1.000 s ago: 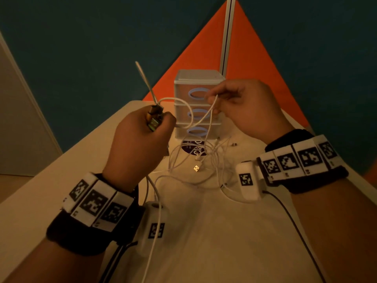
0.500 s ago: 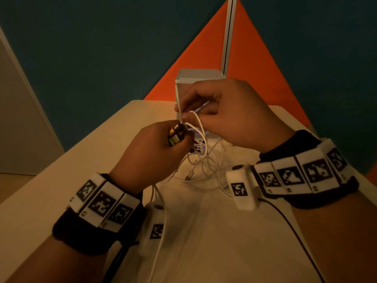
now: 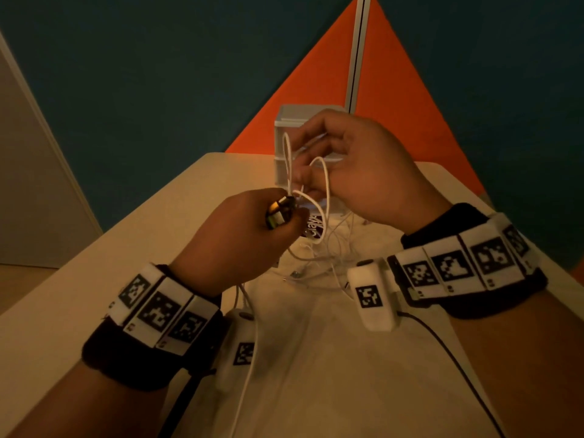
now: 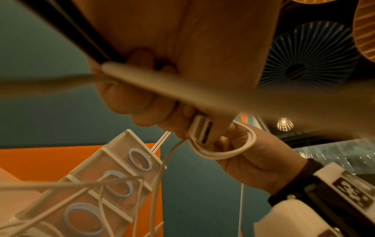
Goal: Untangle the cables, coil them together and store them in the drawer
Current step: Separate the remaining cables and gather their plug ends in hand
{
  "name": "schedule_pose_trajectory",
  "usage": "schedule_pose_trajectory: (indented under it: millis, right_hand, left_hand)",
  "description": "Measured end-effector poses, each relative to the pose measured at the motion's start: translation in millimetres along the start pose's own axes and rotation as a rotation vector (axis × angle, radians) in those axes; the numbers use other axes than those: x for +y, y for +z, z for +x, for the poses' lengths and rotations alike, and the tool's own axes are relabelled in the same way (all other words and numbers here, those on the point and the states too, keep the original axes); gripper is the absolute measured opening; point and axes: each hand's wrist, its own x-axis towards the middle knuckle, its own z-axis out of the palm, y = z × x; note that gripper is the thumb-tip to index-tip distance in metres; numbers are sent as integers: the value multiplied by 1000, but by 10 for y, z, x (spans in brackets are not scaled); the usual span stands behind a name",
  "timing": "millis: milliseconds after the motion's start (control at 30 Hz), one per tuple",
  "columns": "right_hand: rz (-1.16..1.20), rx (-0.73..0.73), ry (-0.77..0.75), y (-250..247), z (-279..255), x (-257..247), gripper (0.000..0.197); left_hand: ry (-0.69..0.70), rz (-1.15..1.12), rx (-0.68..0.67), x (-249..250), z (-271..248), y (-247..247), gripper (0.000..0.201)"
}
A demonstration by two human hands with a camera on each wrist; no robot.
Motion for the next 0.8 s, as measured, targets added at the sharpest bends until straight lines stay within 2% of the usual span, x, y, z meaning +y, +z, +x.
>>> schedule_pose_trajectory:
  millis: [300,467,533,600,700,733,800]
  right_hand:
    - [69,-72,-7,30,-29,-77,27]
    - [-100,-89,-25,-49,-1,7,42]
    - [-196,-161,30,-141,-3,51,49]
    - [-331,-337,141,-224,-37,106,54]
    - [-510,-550,221,-281,-76,159,21]
    - [-488,-566,236,-291,-81,149,14]
    - [-458,-538,252,-323,-99,86,11]
  left_hand:
    - [-64,50,51,30,-4,-10,35]
    - [-75,-40,83,27,-2,-31,36]
    - [-83,-105,115,24,5,-54,35]
    - [-87,-157,153,23,10,-76,34]
    - [-89,-182,189,22,19,-84,34]
    - [-88,-179,190,19,22,-84,34]
    - [-83,-169,193,10,38,-82,35]
